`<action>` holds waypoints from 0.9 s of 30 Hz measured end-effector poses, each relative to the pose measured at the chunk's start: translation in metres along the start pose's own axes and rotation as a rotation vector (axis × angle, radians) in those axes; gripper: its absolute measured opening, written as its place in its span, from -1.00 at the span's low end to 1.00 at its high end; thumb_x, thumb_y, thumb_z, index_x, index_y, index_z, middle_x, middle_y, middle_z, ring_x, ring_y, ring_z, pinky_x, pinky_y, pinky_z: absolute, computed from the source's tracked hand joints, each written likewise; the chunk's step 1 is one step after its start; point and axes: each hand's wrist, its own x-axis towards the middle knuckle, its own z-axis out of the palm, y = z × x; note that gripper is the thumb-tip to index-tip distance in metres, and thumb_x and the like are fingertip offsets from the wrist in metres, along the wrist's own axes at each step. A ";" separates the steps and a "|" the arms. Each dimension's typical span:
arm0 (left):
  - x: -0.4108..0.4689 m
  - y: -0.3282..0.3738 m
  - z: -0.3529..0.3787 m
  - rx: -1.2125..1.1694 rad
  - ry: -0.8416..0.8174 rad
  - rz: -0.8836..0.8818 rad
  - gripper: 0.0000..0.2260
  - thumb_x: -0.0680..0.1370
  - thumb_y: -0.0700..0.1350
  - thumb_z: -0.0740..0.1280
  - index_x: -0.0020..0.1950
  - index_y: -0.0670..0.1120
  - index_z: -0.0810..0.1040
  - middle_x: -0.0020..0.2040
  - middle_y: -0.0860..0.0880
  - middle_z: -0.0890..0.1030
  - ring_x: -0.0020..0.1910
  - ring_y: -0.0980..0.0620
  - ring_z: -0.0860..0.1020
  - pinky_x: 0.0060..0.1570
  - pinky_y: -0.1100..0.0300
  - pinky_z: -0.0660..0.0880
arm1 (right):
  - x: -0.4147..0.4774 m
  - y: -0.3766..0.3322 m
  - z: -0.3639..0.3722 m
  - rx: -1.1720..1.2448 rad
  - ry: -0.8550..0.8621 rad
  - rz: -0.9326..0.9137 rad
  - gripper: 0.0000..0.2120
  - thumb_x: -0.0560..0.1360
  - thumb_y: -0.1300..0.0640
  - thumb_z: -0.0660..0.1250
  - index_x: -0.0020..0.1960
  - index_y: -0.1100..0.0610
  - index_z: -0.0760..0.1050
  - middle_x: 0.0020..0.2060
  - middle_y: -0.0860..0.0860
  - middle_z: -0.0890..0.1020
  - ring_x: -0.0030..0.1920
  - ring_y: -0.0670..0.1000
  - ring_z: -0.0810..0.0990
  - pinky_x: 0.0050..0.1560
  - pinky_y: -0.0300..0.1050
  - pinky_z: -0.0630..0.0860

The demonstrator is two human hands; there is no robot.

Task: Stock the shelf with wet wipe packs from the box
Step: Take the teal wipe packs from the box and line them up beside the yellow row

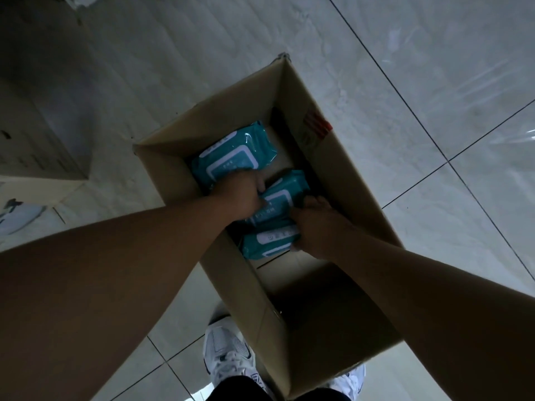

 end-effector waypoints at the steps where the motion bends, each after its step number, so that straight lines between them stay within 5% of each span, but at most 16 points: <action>1: -0.002 0.003 0.002 -0.033 -0.022 0.005 -0.67 0.46 -0.01 0.53 0.13 -0.08 0.53 0.17 -0.08 0.58 0.15 -0.06 0.55 0.17 0.03 0.51 | -0.001 0.001 0.002 0.005 0.001 0.000 -0.30 0.37 -0.18 0.50 0.42 -0.04 0.36 0.35 0.09 0.40 0.39 0.16 0.31 0.39 0.15 0.41; 6: 0.002 0.006 0.018 0.159 -0.196 -0.019 -0.28 0.30 0.21 0.58 0.30 -0.12 0.43 0.18 -0.09 0.56 0.14 -0.11 0.55 0.13 -0.04 0.57 | -0.011 0.003 0.013 0.043 0.003 -0.013 -0.35 0.45 -0.11 0.47 0.45 -0.02 0.32 0.35 0.04 0.50 0.34 0.12 0.49 0.34 0.09 0.48; 11: -0.009 0.009 0.017 0.129 -0.195 0.089 -0.61 0.36 0.14 0.53 0.04 -0.02 0.53 0.03 -0.05 0.63 -0.06 -0.01 0.60 -0.02 0.03 0.61 | -0.029 -0.002 0.011 -0.060 0.094 -0.049 -0.45 0.48 -0.13 0.40 0.39 0.03 0.33 0.24 0.06 0.61 0.21 0.13 0.60 0.21 0.03 0.53; 18: -0.033 0.028 -0.043 0.190 -0.123 0.182 -0.55 0.36 0.19 0.51 0.09 -0.02 0.50 0.04 -0.02 0.63 -0.02 -0.05 0.60 0.02 0.01 0.57 | -0.073 -0.020 -0.016 -0.027 0.207 -0.073 -0.56 0.54 -0.12 0.32 0.33 0.06 0.38 0.19 0.07 0.58 0.10 0.12 0.63 0.00 0.00 0.56; 23: -0.066 0.049 -0.084 0.187 -0.187 0.119 -0.64 0.38 0.20 0.52 -0.15 0.03 0.44 -0.14 0.03 0.58 -0.20 0.06 0.52 -0.26 0.13 0.39 | -0.118 -0.016 -0.044 -0.006 0.182 -0.011 -0.59 0.51 -0.14 0.32 0.29 0.00 0.43 0.08 0.02 0.65 0.01 0.08 0.65 -0.04 -0.01 0.61; 27: -0.100 0.067 -0.119 0.095 -0.233 0.038 -0.66 0.37 0.21 0.53 -0.11 -0.01 0.57 -0.20 0.04 0.63 -0.25 0.08 0.59 -0.30 0.17 0.45 | -0.156 -0.018 -0.070 -0.011 0.143 -0.013 -0.65 0.51 -0.19 0.30 0.17 0.01 0.46 0.01 0.03 0.64 -0.02 0.09 0.63 -0.03 0.02 0.61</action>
